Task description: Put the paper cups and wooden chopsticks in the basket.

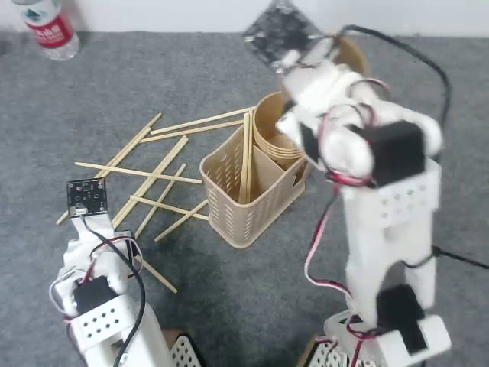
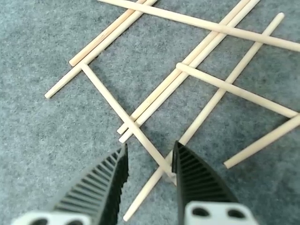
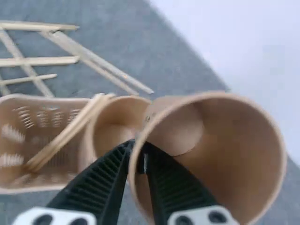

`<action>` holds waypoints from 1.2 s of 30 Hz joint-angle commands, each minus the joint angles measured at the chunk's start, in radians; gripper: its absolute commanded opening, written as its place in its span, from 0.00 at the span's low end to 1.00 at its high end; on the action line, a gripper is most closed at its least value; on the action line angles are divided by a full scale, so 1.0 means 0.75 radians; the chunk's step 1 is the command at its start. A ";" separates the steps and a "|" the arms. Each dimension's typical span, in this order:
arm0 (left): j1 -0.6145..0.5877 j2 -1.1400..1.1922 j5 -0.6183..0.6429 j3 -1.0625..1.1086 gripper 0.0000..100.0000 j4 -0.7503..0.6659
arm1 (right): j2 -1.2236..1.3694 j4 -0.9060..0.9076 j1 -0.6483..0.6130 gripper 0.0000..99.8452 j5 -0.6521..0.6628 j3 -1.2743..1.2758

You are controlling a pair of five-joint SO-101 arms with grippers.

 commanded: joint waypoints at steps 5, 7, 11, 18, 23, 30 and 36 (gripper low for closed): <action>0.004 -0.014 0.008 -0.009 0.15 -0.029 | 0.116 0.046 -0.044 0.01 -0.006 -0.080; 0.004 -0.014 0.008 -0.009 0.15 -0.029 | 0.138 0.058 -0.036 0.01 -0.010 -0.080; 0.004 -0.014 0.008 -0.009 0.15 -0.029 | 0.118 0.075 -0.054 0.01 -0.012 -0.080; 0.004 -0.014 0.010 -0.009 0.15 -0.029 | 0.032 0.079 -0.052 0.01 -0.090 0.018; 0.004 -0.014 0.010 -0.009 0.15 -0.029 | 0.042 0.071 -0.062 0.01 -0.092 0.196; 0.006 -0.014 0.010 -0.009 0.15 -0.029 | -0.056 0.073 -0.038 0.21 -0.098 0.162; 0.006 -0.014 0.010 -0.009 0.15 -0.029 | -0.230 0.034 -0.011 0.30 -0.088 0.098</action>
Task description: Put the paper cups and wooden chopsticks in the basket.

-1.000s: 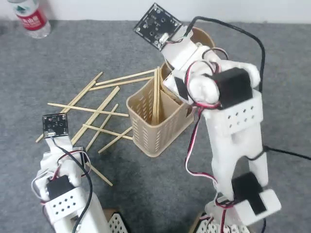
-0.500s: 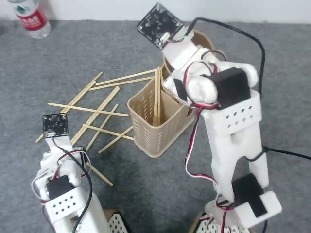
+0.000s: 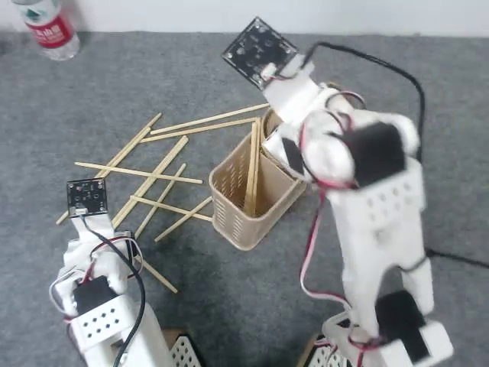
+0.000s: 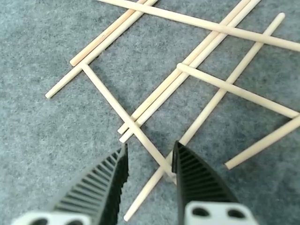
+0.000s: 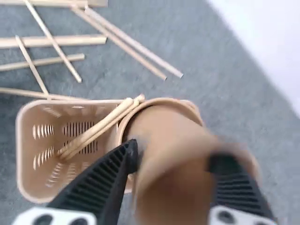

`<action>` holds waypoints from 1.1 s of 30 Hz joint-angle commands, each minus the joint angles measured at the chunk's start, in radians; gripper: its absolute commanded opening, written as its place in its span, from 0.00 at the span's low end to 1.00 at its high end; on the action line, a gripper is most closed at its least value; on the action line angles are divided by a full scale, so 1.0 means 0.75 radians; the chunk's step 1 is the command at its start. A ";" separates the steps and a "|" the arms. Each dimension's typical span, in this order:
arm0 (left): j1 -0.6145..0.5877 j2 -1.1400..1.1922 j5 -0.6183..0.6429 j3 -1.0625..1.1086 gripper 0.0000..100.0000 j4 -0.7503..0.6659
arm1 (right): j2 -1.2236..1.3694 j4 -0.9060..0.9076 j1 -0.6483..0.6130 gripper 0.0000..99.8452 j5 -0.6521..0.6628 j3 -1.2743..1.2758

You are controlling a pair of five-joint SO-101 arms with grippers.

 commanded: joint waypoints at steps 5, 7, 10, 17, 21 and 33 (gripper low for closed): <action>0.006 -0.014 0.010 -0.009 0.15 -0.029 | -0.128 -0.066 0.195 0.29 -0.016 -0.074; 0.006 -0.014 0.010 -0.009 0.15 -0.029 | -0.120 -0.087 0.244 0.29 -0.018 -0.072; 0.006 -0.014 0.010 -0.009 0.15 -0.029 | -0.071 -0.118 0.328 0.28 -0.033 -0.072; 0.006 -0.014 0.010 -0.009 0.15 -0.029 | 0.154 -0.109 0.285 0.28 -0.153 -0.078; 0.004 -0.014 0.010 -0.009 0.15 -0.029 | 0.181 -0.107 0.218 0.28 -0.151 -0.078; 0.006 -0.014 0.010 -0.009 0.15 -0.029 | 0.547 -0.060 0.226 0.28 -0.151 -0.070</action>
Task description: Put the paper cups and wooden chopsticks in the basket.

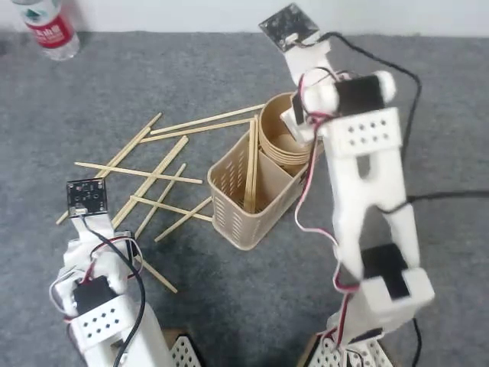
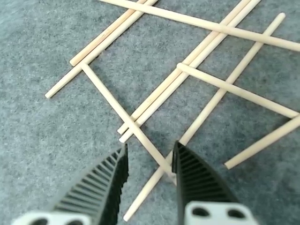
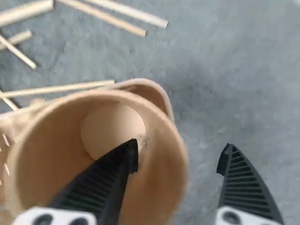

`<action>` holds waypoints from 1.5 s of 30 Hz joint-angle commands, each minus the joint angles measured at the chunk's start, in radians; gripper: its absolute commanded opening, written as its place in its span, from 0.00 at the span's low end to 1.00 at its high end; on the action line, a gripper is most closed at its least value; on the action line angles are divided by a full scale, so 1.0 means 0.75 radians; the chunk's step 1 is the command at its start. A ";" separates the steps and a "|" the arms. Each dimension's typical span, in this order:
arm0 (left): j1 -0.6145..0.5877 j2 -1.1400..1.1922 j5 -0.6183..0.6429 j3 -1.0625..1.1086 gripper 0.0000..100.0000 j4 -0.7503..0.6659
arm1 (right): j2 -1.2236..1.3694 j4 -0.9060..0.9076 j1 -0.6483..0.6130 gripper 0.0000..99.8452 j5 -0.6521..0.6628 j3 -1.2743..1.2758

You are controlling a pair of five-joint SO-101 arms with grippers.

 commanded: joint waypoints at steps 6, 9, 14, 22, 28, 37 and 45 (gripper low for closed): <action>0.006 -0.014 0.010 -0.009 0.15 -0.029 | 0.224 -0.011 0.017 0.25 -0.006 -0.049; 0.006 -0.014 0.010 -0.009 0.15 -0.029 | 0.269 -0.007 0.017 0.06 0.035 -0.051; 0.006 -0.014 0.010 -0.009 0.15 -0.029 | 0.242 0.044 0.069 0.00 0.041 -0.080; 0.006 -0.014 0.010 -0.009 0.15 -0.029 | 0.118 0.120 0.476 0.01 0.049 -0.151; 0.006 -0.014 0.010 -0.009 0.15 -0.029 | 0.120 0.120 0.715 0.01 0.051 -0.149; 0.006 -0.014 0.010 -0.009 0.15 -0.029 | 0.111 0.120 0.725 0.03 0.043 -0.149; 0.006 -0.014 0.010 -0.009 0.15 -0.029 | 0.046 0.122 0.738 0.33 0.068 -0.168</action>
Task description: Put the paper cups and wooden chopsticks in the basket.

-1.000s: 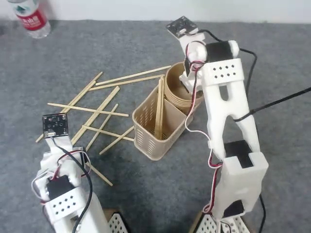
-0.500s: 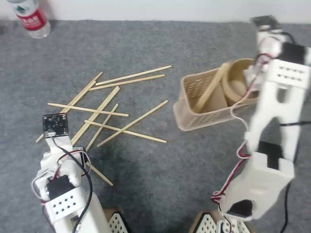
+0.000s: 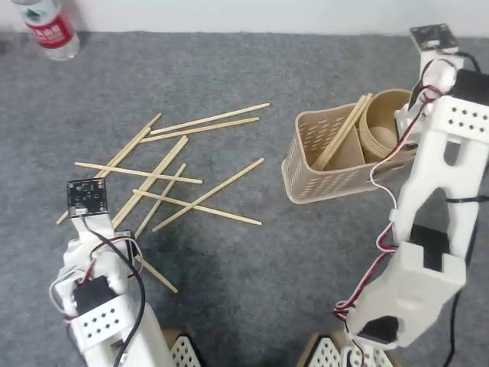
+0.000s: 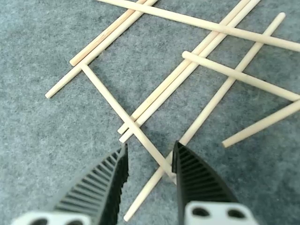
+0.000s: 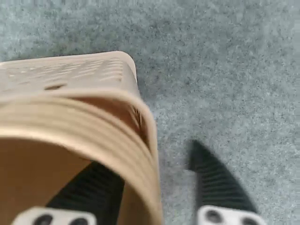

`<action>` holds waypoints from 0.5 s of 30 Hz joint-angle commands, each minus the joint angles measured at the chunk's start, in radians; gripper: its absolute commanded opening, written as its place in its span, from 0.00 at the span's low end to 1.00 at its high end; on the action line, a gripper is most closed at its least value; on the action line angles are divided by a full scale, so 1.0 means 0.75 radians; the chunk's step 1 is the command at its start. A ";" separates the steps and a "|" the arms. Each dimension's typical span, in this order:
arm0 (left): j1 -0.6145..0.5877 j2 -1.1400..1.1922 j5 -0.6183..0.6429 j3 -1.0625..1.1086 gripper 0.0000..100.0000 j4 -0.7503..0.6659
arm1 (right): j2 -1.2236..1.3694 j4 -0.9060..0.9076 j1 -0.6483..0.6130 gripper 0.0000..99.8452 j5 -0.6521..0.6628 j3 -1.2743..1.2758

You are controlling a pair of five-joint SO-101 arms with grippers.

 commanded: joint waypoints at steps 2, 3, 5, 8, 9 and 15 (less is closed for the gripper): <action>0.006 -0.014 0.012 -0.009 0.15 -0.029 | -0.218 0.046 -0.030 0.31 0.090 -0.094; 0.006 -0.014 0.012 -0.009 0.15 -0.029 | -0.273 0.046 -0.060 0.30 0.117 -0.102; 0.006 -0.014 0.012 -0.009 0.15 -0.029 | -0.412 0.042 -0.126 0.29 0.147 -0.119; 0.004 -0.014 0.012 -0.009 0.15 -0.029 | -0.643 0.038 -0.206 0.29 0.147 -0.133; 0.004 -0.014 0.012 -0.009 0.15 -0.029 | -0.711 0.040 -0.220 0.29 0.145 -0.127; 0.033 -0.014 0.014 -0.009 0.15 -0.080 | -0.985 0.042 -0.175 0.29 -0.045 0.063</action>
